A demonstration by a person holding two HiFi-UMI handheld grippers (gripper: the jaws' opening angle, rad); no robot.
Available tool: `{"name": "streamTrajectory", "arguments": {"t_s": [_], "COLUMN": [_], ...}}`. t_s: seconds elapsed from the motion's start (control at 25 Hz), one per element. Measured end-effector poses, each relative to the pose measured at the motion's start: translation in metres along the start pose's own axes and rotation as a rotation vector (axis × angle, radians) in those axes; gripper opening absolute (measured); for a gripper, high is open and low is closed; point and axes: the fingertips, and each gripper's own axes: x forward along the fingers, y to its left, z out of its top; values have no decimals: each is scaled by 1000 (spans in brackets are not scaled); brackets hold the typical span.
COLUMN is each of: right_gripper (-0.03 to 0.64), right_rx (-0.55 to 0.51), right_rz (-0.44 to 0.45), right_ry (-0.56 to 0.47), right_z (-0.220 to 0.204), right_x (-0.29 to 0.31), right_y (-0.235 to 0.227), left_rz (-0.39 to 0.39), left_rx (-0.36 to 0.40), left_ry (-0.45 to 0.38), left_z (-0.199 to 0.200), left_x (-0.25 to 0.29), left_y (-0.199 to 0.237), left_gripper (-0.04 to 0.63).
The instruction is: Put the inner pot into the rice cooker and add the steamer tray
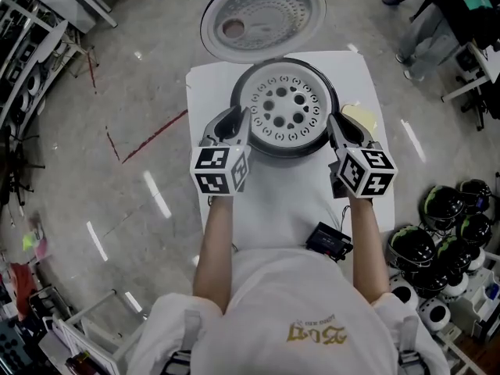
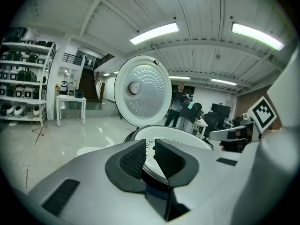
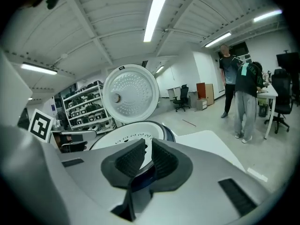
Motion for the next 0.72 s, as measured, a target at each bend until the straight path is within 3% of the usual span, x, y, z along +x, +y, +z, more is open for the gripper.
{"name": "streamTrajectory", "arguments": {"t_s": [0.24,0.6,0.72], "right_gripper": [11,11,11], "right_rx": [40,104,92], "right_rz": [4,10,6], "right_ry": [-36,-93,-61], "right_z": [-8,-18,-30], "right_x": [-22,-58,-67], "right_y": [5,9,10], "left_rz": [-19,-40,-45], "left_rx": [6,3,-22], "left_ry": [-5,1,-4], "left_z": [-5,-15,-21], "left_x": [-15,-46,-57], "left_y": [-14,-33,-40], "left_gripper": [46,14,14]}}
